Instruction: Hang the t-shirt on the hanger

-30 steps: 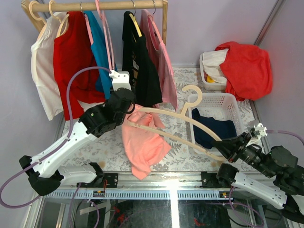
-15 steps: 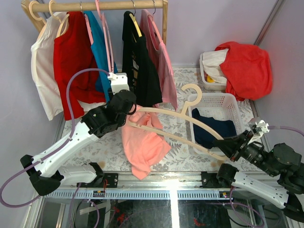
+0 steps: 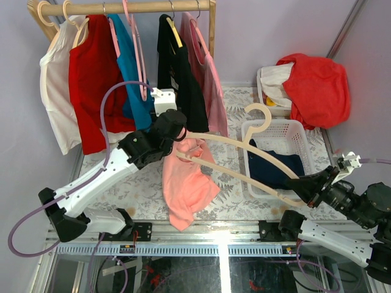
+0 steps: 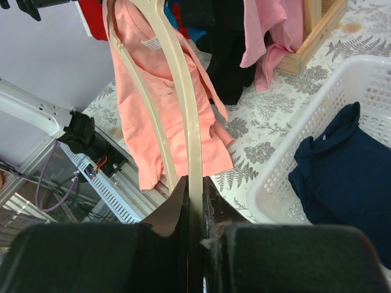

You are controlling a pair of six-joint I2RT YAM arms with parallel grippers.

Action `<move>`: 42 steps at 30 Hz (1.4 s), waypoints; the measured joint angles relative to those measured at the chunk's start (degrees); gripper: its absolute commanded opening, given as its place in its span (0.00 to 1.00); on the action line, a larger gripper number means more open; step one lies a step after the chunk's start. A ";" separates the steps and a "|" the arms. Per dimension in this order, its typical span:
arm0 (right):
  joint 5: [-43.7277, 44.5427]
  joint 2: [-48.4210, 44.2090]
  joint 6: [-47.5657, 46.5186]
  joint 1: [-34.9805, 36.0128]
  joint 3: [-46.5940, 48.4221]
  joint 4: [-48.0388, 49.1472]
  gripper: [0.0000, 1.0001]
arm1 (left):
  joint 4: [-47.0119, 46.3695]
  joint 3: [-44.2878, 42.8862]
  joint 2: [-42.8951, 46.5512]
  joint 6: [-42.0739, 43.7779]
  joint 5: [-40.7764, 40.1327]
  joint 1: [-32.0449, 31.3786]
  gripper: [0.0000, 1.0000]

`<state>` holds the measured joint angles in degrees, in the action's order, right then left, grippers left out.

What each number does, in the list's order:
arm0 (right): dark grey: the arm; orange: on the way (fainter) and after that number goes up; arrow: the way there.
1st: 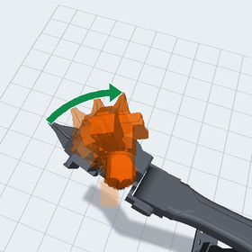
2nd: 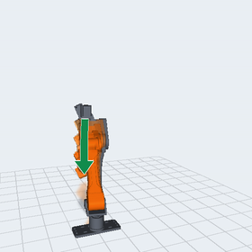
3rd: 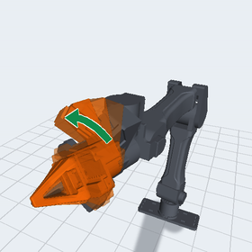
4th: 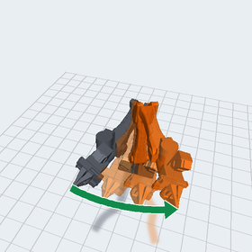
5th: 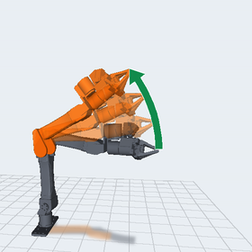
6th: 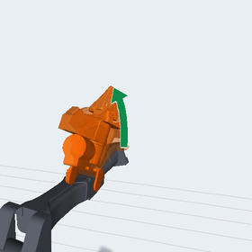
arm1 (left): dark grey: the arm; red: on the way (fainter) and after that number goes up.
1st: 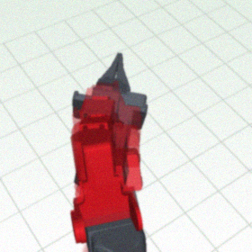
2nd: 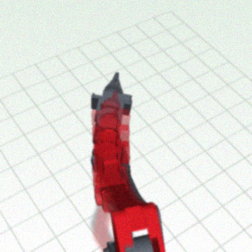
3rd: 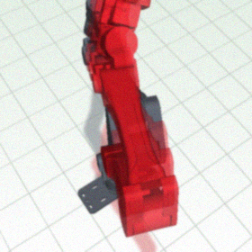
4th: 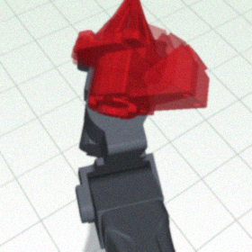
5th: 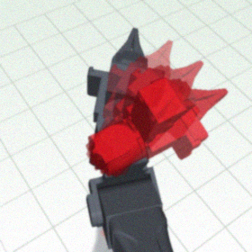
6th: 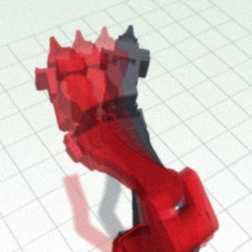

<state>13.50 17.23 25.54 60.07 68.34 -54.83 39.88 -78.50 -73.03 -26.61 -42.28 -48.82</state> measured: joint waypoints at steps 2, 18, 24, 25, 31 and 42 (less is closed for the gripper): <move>0.98 0.42 0.26 0.00 0.02 -0.63 0.00 | -0.26 -0.11 -0.68 0.00 -0.04 0.00 0.46; 2.54 5.05 3.87 0.02 -5.53 1.81 0.00 | -0.94 3.82 -3.76 -2.29 -12.24 0.00 0.58; 5.22 4.94 5.14 0.13 -5.31 -0.85 0.00 | -2.12 6.32 -3.08 -2.82 -13.27 -0.17 0.63; 6.47 4.90 5.16 0.11 -5.31 -1.42 0.00 | -2.27 6.34 -3.08 -2.93 -13.25 -0.26 0.64; 9.79 4.13 5.57 -0.02 -6.32 -1.55 0.00 | -4.46 8.48 -1.75 -3.23 -11.74 -0.26 0.64; 9.66 3.72 6.34 -0.04 -11.08 1.03 0.00 | -5.86 16.65 1.53 -5.38 -0.31 -0.76 0.68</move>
<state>23.16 20.95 31.88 60.03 57.25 -53.80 34.02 -61.84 -71.50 -31.99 -42.59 -49.58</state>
